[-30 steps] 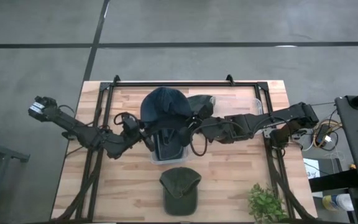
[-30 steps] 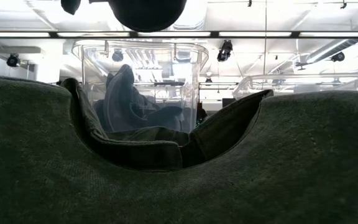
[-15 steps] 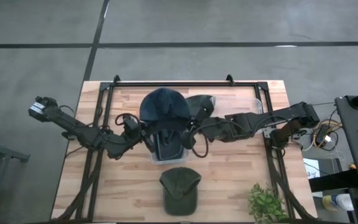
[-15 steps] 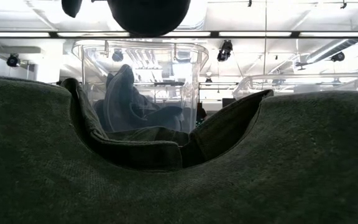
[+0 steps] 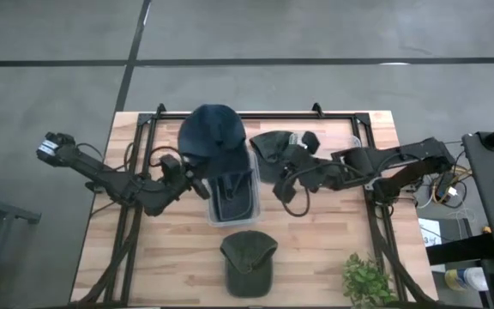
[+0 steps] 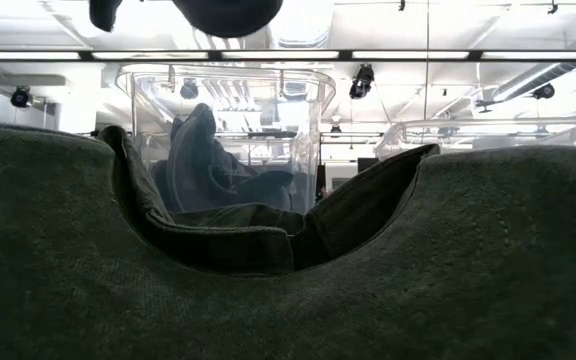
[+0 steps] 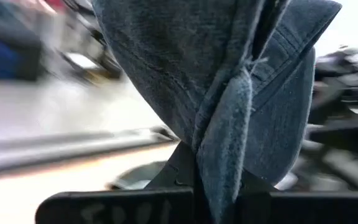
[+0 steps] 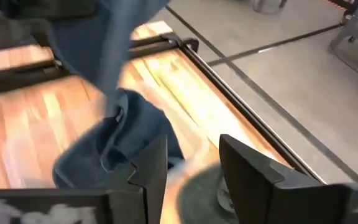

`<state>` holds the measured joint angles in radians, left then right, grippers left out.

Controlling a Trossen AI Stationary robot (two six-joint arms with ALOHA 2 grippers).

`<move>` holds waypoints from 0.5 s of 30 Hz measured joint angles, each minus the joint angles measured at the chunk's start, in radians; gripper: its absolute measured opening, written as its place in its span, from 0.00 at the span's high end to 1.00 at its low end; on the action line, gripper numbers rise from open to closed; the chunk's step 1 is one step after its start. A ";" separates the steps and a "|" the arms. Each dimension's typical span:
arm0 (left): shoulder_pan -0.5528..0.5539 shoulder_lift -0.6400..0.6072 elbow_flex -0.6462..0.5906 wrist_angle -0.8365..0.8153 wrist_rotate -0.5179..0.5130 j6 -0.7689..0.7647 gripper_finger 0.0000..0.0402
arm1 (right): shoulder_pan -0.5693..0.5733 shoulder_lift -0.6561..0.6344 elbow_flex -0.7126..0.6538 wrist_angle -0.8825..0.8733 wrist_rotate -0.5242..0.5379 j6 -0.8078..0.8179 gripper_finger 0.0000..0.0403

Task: Pick and place caps into container
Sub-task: Put the blue cap into the left transparent container

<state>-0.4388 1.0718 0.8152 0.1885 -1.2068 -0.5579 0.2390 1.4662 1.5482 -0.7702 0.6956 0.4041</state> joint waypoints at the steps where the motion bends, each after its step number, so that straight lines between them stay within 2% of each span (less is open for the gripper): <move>1: 0.000 -0.003 -0.002 -0.011 0.041 -0.051 0.99 | 0.003 -0.013 0.000 -0.027 0.000 0.002 0.64; 6: 0.000 -0.007 -0.004 -0.108 0.257 -0.343 0.99 | 0.028 -0.084 0.000 -0.121 -0.005 -0.018 0.63; 8: 0.000 -0.008 -0.005 -0.116 0.358 -0.416 0.99 | 0.035 -0.112 0.000 -0.151 -0.018 -0.020 0.64; 11: 0.000 -0.008 -0.014 -0.065 0.513 -0.461 0.99 | 0.039 -0.155 -0.008 -0.207 -0.020 -0.021 0.65; 15: -0.001 -0.004 -0.023 0.098 0.699 -0.433 0.99 | 0.039 -0.213 -0.037 -0.288 -0.020 -0.023 0.67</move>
<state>-0.4395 1.0673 0.7923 0.2863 -0.5077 -0.9909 0.2775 1.2530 1.5113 -1.0579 0.6760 0.3814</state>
